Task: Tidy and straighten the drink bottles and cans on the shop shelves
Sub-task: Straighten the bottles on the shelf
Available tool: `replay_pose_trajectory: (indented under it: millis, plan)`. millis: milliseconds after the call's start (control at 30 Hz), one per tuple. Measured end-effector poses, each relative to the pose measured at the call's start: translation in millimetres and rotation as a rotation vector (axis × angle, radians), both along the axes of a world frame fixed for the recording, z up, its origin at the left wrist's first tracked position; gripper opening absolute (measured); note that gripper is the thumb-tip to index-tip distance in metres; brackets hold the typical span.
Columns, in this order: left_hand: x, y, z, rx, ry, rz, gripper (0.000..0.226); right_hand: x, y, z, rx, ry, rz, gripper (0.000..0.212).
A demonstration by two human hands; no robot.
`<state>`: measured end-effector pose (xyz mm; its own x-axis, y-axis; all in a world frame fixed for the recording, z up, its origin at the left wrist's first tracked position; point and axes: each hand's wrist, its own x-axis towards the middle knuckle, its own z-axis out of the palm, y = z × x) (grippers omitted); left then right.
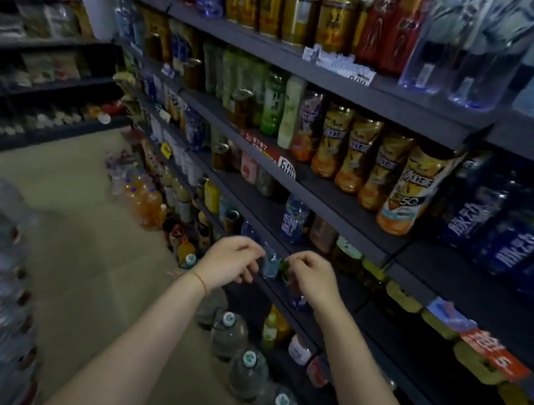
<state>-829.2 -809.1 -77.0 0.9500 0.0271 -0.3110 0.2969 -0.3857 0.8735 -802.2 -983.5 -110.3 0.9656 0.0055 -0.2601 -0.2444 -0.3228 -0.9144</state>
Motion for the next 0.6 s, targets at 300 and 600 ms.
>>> replay_pose_trajectory:
  millis: [300,600]
  plan:
    - [112.2,20.4,-65.6,-0.086,0.137,-0.035,0.021,95.6,13.4,-55.8,-0.141,0.18,-0.066,0.015]
    - [225.6,70.7,-110.9,-0.172,0.208,-0.135,0.023,222.2,78.2,-75.0,-0.242,0.261,-0.341,0.093]
